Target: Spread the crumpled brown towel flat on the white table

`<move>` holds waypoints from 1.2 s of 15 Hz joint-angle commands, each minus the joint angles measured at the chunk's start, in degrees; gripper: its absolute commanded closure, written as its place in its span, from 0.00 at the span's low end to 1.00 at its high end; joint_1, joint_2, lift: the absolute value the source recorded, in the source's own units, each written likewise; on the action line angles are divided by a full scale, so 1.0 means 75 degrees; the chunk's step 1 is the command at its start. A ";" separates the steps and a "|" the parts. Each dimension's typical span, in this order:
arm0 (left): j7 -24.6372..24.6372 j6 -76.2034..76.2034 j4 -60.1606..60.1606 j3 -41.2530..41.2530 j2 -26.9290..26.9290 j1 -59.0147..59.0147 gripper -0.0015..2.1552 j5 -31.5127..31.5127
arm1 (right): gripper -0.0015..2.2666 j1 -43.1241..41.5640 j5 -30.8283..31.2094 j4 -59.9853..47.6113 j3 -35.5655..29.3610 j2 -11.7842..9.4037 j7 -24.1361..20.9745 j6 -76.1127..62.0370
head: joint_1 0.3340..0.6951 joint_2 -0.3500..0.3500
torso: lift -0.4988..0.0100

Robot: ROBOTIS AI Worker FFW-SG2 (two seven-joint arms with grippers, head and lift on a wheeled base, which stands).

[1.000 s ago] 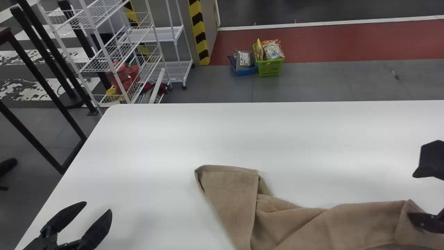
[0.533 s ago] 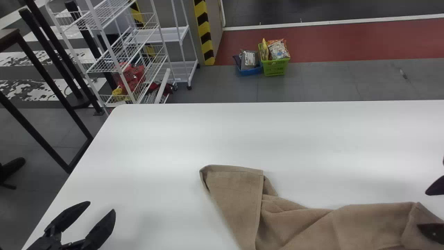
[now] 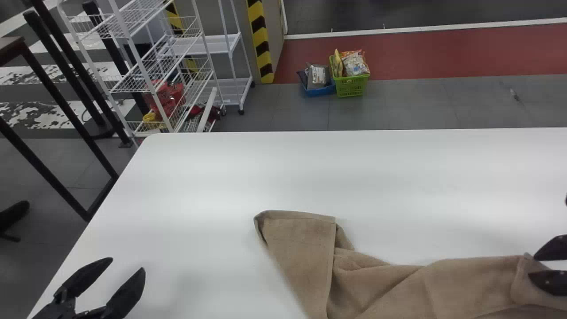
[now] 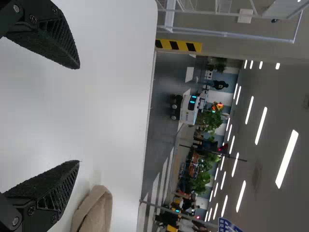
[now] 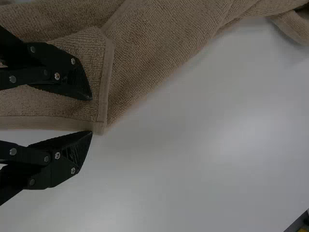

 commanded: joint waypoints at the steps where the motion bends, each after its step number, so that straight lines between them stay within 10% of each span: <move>1: 0.0000 0.0000 0.0021 0.0000 -0.0020 -0.0002 0.06 0.0013 | 0.39 0.0010 -0.0011 -0.0001 -0.0065 0.0001 0.0049 0.0071 | 1.00 0.78 | 0.74; 6: 0.0000 -0.0023 0.0033 0.0000 -0.0020 -0.0002 0.06 0.0024 | 0.40 -0.0072 0.0141 -0.0001 -0.0076 0.0176 0.0049 0.0329 | 1.00 0.77 | 0.74; 9: -0.0012 -0.0023 0.0045 0.0000 -0.0020 -0.0002 0.06 0.0024 | 0.20 -0.0083 0.0680 -0.0012 -0.0322 0.0704 0.0049 0.0376 | 1.00 0.77 | 0.74; 18: -0.0047 -0.0023 -0.0014 0.0024 -0.0020 -0.0002 0.06 0.0036 | 0.21 -0.0283 0.0692 0.0503 -0.0065 0.0680 0.0049 0.0329 | 1.00 0.77 | 0.74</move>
